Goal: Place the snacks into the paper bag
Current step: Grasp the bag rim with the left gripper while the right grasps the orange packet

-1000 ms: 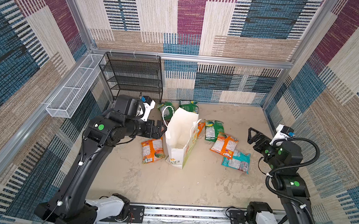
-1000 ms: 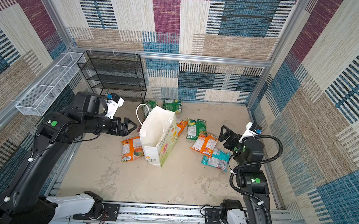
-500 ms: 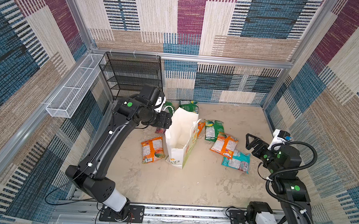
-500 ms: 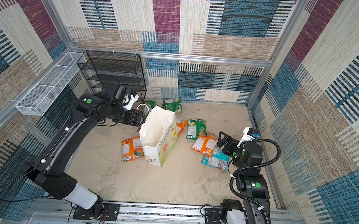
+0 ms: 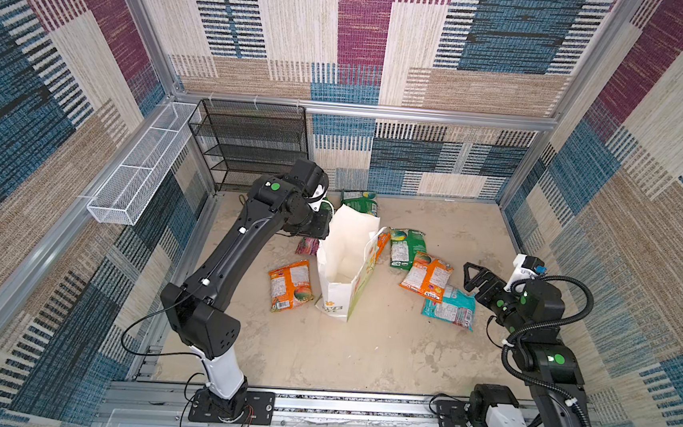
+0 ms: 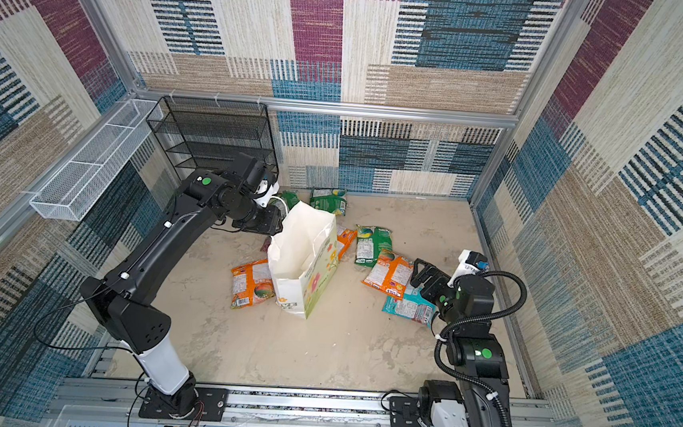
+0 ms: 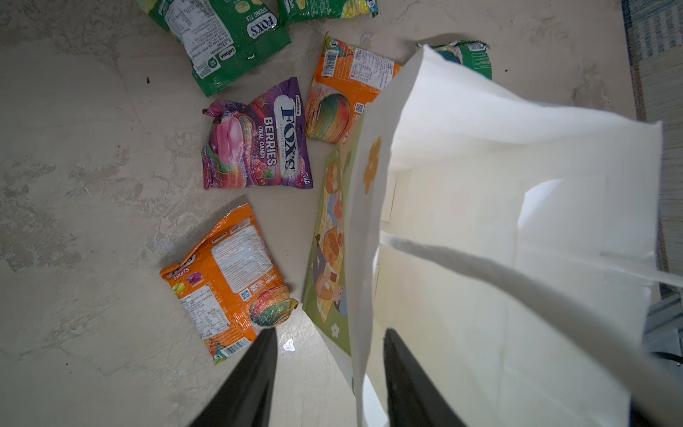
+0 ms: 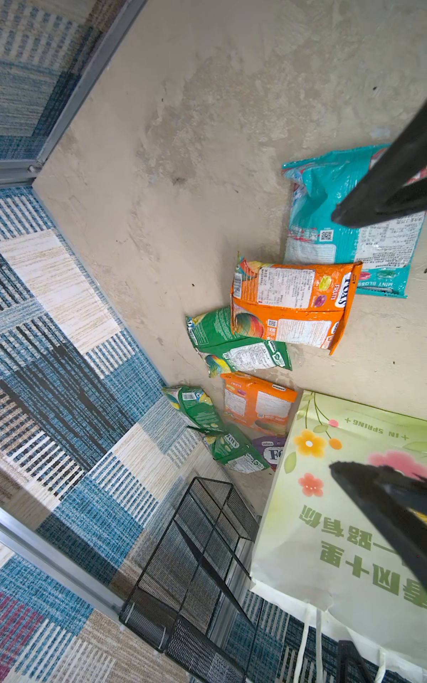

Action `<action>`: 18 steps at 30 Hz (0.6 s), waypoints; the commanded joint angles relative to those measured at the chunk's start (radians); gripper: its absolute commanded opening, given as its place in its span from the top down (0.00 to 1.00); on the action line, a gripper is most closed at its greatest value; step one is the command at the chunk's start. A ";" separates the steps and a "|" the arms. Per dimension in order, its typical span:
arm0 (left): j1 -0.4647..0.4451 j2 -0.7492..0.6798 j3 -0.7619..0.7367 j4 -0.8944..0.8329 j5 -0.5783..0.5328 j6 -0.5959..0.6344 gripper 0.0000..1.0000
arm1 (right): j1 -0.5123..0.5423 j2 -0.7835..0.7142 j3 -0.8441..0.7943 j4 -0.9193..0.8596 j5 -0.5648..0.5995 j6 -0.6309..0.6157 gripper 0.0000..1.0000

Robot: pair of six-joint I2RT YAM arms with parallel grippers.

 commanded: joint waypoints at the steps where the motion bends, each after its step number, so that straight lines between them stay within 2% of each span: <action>1: -0.003 0.015 0.009 0.003 0.027 -0.021 0.60 | 0.000 0.006 -0.012 0.011 0.001 0.023 0.00; 4: -0.007 0.040 0.016 0.002 0.050 -0.029 0.72 | 0.000 0.027 -0.033 0.016 -0.020 0.031 0.00; 10: -0.009 0.043 0.039 0.003 0.090 -0.056 1.00 | 0.001 0.055 -0.071 -0.022 0.027 0.067 0.00; 13: -0.009 0.013 0.036 0.019 0.098 -0.088 1.00 | 0.000 0.092 -0.099 -0.014 0.026 0.074 0.00; 18: -0.009 -0.078 -0.028 0.084 0.107 -0.126 1.00 | 0.000 0.185 -0.152 0.117 -0.017 0.033 0.00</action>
